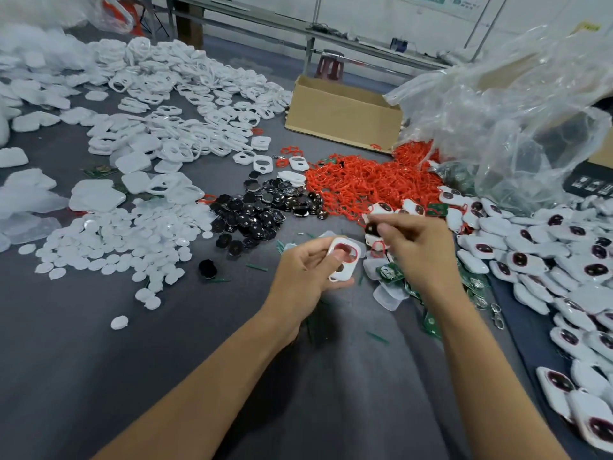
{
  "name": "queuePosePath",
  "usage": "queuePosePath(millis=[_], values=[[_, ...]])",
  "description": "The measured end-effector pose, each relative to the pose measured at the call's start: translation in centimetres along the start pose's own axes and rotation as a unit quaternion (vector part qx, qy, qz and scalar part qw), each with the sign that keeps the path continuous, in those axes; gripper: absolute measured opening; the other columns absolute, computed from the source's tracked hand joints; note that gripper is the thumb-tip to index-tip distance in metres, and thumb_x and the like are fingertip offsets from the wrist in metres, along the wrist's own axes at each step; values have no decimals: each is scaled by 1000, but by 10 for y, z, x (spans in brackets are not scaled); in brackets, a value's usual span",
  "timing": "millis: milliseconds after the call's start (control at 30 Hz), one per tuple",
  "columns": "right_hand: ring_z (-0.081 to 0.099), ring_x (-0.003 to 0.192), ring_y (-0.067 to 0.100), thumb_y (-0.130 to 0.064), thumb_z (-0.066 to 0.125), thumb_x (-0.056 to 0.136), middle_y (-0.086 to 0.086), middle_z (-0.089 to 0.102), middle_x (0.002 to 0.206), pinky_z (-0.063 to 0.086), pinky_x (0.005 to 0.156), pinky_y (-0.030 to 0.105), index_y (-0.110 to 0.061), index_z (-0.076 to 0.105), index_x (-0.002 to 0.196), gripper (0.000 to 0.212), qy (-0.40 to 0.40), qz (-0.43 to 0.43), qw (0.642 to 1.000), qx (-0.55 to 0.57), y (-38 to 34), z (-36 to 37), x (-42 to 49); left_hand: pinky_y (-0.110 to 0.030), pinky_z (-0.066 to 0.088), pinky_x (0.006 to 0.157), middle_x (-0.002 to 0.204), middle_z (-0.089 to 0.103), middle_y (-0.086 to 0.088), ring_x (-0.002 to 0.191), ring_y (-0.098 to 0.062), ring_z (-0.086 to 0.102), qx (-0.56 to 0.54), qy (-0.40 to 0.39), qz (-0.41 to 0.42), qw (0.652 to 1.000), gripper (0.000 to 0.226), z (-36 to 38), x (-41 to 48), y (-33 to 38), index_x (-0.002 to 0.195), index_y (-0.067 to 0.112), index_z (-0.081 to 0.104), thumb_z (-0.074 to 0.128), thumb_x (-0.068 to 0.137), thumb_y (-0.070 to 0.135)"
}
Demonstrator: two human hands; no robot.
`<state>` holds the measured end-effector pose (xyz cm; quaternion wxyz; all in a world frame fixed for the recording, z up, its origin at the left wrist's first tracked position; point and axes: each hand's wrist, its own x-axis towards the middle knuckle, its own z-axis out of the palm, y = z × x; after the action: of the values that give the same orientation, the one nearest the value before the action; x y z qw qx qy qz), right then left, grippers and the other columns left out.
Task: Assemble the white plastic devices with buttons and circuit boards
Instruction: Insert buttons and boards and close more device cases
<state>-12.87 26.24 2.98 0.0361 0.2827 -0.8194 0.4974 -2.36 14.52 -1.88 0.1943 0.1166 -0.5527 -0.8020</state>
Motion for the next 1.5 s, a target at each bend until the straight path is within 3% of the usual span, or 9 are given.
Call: queuePosePath(millis=[133,267,600,733,900,1067,1233,1400,1500], values=[[60,60,8,12,59,85,0,72,75,51,64,20,-14,73,95,31,-56,65,990,114,18,8,-20,-30,60,72,81,73,9,77,-2,65,20,0,6,1000,20,5,-1,1,99,15,70,55,94,1],[64,59,16,17,63,79,6,71,68,56,60,23,-11,70,88,31,-87,75,972,205,17,11,-21,-39,59,80,89,69,-5,84,-14,63,43,22,-2,999,19,7,-1,2,110,1,65,55,94,4],[62,62,12,20,58,80,7,66,72,54,63,22,-11,64,87,32,-113,11,975,191,15,12,-20,-45,59,79,98,69,-15,84,-21,63,22,42,-16,999,25,3,0,4,112,3,68,59,89,-4],[63,65,24,18,58,82,10,68,74,56,69,32,-11,63,93,32,-121,22,969,213,16,11,-21,-43,59,77,105,68,-20,87,-22,63,26,50,-21,998,26,4,0,4,117,0,64,58,91,-2],[63,63,14,16,58,83,12,67,78,52,63,21,-3,62,94,23,-128,26,965,228,14,11,-24,-42,60,74,101,69,-15,87,-20,66,73,59,8,996,23,7,-2,3,115,1,63,57,93,1],[62,72,14,1,64,82,11,67,84,53,71,20,4,63,100,18,-136,39,953,267,9,15,-27,-41,61,73,96,71,-10,83,-15,66,61,76,8,995,22,4,-1,2,111,2,66,60,90,-1],[62,70,7,9,65,81,6,65,79,52,71,17,-5,62,101,25,-104,48,957,265,9,22,-28,-24,53,74,98,73,-9,80,-9,64,69,79,1,994,24,1,1,-1,112,8,68,64,89,6],[63,66,8,11,63,82,-1,67,71,50,67,17,-10,60,107,33,-111,62,944,306,10,19,-27,-16,52,65,80,72,-4,69,-7,64,15,46,-41,998,21,-1,2,3,108,0,68,63,89,9],[60,63,7,12,63,81,0,66,71,48,63,15,-13,59,107,36,-113,51,953,276,8,20,-29,-19,51,69,81,70,-9,73,-11,62,65,55,-29,996,17,-1,2,2,105,0,67,61,91,7]])
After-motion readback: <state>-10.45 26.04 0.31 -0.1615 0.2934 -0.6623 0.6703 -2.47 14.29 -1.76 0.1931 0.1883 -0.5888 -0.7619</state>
